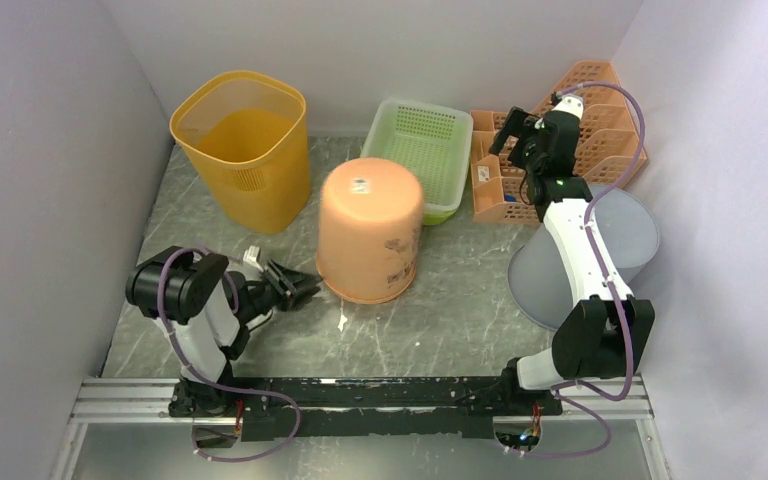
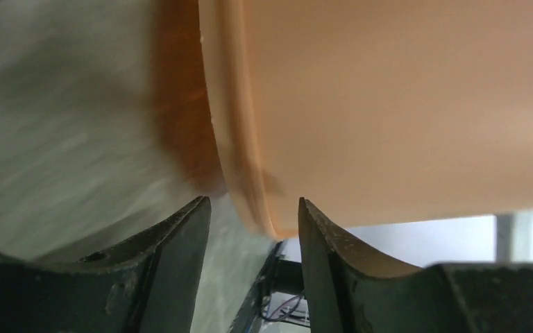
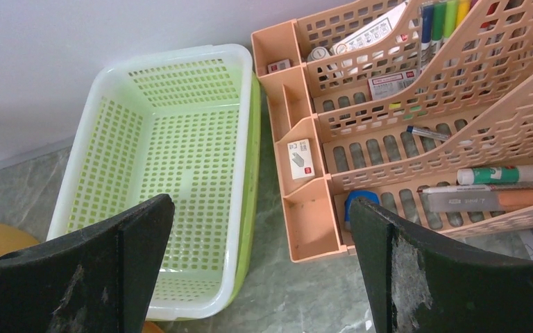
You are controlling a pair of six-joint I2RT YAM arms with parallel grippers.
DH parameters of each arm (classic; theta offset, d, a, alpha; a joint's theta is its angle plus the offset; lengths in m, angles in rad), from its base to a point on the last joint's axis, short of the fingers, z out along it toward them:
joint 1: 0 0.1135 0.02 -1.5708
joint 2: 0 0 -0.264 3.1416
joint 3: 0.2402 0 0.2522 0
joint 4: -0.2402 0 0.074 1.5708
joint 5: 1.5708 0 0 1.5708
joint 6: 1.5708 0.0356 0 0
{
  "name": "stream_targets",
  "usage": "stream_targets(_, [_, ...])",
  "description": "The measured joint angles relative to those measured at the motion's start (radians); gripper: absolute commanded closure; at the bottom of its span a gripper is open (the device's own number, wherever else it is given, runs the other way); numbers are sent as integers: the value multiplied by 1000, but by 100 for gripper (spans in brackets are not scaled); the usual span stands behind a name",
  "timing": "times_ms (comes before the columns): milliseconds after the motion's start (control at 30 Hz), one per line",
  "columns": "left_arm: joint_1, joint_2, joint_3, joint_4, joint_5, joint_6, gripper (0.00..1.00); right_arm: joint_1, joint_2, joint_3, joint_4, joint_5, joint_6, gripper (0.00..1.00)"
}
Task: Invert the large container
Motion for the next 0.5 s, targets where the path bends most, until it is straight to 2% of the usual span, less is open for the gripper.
stream_targets(67, [32,58,-57,-21,9,25,39,0,1,0,1,-2,0,0])
stream_targets(200, [73,63,-59,-8,31,61,39,0,2,-3,6,-5,0,0])
stream_targets(500, [89,63,-58,-8,48,92,37,0,2,-20,7,-5,0,0])
